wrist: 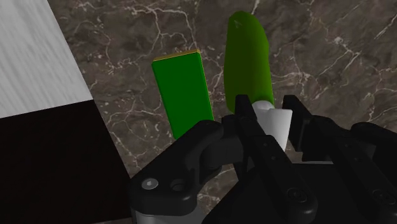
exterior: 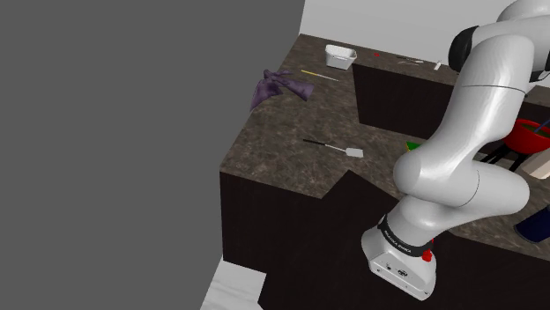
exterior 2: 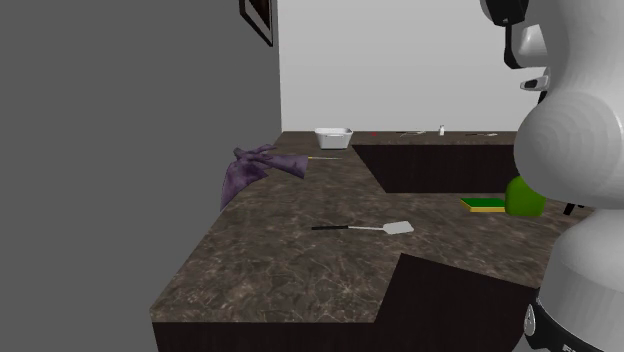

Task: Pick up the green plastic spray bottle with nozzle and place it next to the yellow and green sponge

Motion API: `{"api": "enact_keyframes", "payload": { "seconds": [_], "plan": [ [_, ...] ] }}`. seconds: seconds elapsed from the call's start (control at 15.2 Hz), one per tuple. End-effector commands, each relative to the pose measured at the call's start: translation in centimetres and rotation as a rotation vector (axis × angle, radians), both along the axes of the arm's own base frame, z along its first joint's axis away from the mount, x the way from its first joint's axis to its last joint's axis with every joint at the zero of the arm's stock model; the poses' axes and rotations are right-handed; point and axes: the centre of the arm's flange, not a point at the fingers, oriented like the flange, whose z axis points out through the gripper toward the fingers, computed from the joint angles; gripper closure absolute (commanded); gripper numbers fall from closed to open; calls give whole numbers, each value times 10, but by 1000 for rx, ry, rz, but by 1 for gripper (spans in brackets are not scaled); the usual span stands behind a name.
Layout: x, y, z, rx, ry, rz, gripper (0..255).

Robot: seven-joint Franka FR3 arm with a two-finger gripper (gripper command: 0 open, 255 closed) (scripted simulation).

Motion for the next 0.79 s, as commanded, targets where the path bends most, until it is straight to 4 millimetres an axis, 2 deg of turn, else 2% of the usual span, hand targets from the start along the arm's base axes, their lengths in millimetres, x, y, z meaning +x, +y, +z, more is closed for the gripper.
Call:
{"api": "enact_keyframes", "payload": {
  "seconds": [0.0,0.26,0.33,0.66,0.73],
  "plan": [
    [0,0,0,0,0,0,255],
    [0,0,0,0,0,0,255],
    [0,0,0,0,0,0,0],
    [0,0,0,0,0,0,0],
    [-1,-1,13,0,0,0,0]
  ]
}}
